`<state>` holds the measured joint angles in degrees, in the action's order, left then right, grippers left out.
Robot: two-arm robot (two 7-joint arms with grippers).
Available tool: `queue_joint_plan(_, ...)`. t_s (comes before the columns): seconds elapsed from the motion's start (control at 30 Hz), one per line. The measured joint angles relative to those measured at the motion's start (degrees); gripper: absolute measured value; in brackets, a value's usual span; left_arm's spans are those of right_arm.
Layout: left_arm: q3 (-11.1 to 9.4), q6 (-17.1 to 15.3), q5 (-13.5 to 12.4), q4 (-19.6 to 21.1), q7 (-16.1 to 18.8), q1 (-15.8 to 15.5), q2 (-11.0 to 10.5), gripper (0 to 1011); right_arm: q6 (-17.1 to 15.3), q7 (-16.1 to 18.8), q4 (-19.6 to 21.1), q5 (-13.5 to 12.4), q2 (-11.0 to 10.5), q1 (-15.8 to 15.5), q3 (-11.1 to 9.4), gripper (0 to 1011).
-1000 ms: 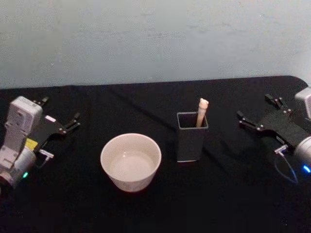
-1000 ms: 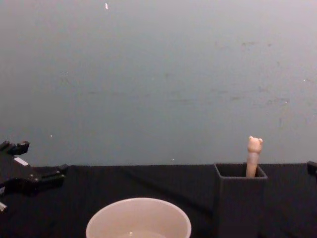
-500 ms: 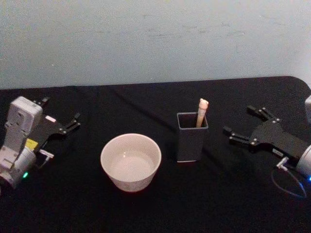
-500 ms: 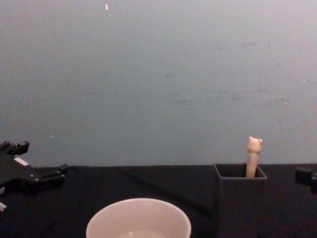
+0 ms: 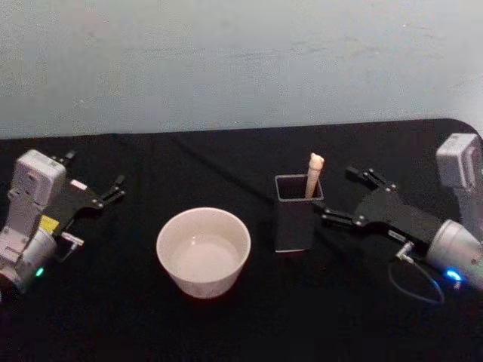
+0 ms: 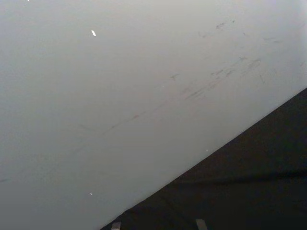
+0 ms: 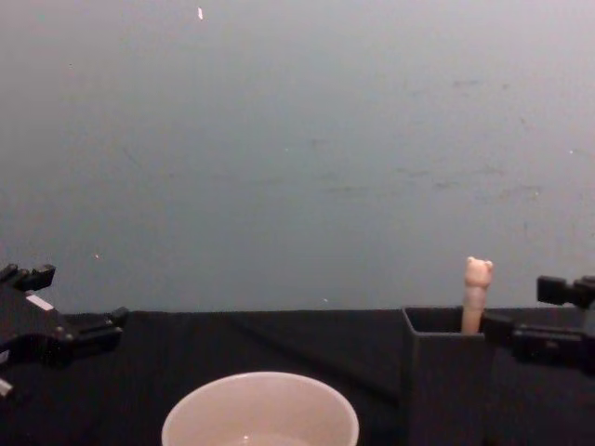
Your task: Pick up the stirring spoon with one hand, stir inside the cup, then place it back in its original position.
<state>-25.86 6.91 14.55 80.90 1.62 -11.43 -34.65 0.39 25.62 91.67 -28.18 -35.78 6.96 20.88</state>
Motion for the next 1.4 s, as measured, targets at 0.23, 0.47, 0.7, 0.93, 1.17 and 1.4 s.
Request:
queue_joint_plan(0.23, 0.0, 0.0, 0.0, 0.0, 0.0, 0.0, 0.0, 1001, -1.5, 0.1, -2.9, 0.7, 3.5, 2.9, 0.5, 1002)
queue_joint_plan(0.47, 0.0, 0.0, 0.0, 0.0, 0.0, 0.0, 0.0, 1001, -3.1, 0.2, -5.8, 1.3, 6.3, 5.6, 0.5, 1000)
queue_joint_plan(0.7, 0.0, 0.0, 0.0, 0.0, 0.0, 0.0, 0.0, 1002, -4.2, 0.2, -8.0, 1.3, 8.0, 7.4, 0.4, 1000)
queue_joint_plan(0.93, 0.0, 0.0, 0.0, 0.0, 0.0, 0.0, 0.0, 1001, -4.6, 0.2, -9.1, 1.1, 9.1, 8.1, 0.1, 1000)
queue_joint_plan(1.17, 0.0, 0.0, 0.0, 0.0, 0.0, 0.0, 0.0, 1001, -5.1, 0.1, -9.4, 0.7, 9.6, 8.5, -0.2, 1000)
queue_joint_plan(1.4, 0.0, 0.0, 0.0, 0.0, 0.0, 0.0, 0.0, 1001, -5.2, 0.0, -9.4, 0.6, 9.7, 8.5, -0.2, 1002)
